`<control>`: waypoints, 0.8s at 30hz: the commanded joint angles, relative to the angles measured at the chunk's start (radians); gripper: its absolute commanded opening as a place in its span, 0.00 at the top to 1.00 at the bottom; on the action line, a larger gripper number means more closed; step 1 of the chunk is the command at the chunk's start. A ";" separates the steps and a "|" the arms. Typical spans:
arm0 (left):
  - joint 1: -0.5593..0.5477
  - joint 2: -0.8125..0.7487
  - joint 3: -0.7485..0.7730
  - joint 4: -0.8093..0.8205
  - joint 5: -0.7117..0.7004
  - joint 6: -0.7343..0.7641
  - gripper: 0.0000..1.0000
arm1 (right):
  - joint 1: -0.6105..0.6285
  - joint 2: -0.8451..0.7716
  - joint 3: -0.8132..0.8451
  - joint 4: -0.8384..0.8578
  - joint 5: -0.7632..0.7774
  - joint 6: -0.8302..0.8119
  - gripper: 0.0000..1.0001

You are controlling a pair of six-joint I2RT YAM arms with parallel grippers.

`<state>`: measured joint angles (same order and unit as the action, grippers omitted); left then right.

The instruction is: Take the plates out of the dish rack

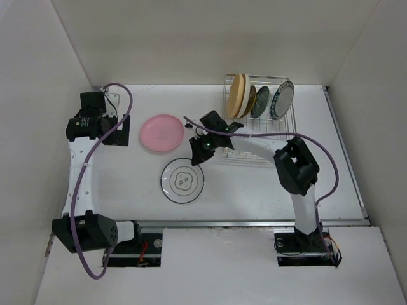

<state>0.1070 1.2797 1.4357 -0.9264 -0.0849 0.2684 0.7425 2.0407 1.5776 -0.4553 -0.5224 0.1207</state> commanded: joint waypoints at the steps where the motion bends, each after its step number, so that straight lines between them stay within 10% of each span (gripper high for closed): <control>1: 0.002 -0.023 -0.008 -0.005 -0.029 -0.008 0.00 | 0.000 0.018 0.058 0.070 0.015 0.010 0.86; 4: 0.002 -0.033 -0.008 -0.023 -0.016 -0.008 0.00 | 0.000 0.029 0.058 0.070 0.054 0.019 0.81; 12: 0.002 -0.023 0.011 -0.023 0.028 -0.008 0.00 | -0.018 -0.140 0.077 -0.011 0.299 0.028 0.30; 24: 0.002 0.027 -0.031 -0.014 0.070 -0.017 0.00 | -0.325 -0.448 0.139 -0.206 0.956 0.145 0.21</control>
<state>0.1070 1.2900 1.4261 -0.9375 -0.0414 0.2634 0.5133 1.5993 1.7035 -0.5880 0.2070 0.2291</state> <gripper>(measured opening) 0.993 0.786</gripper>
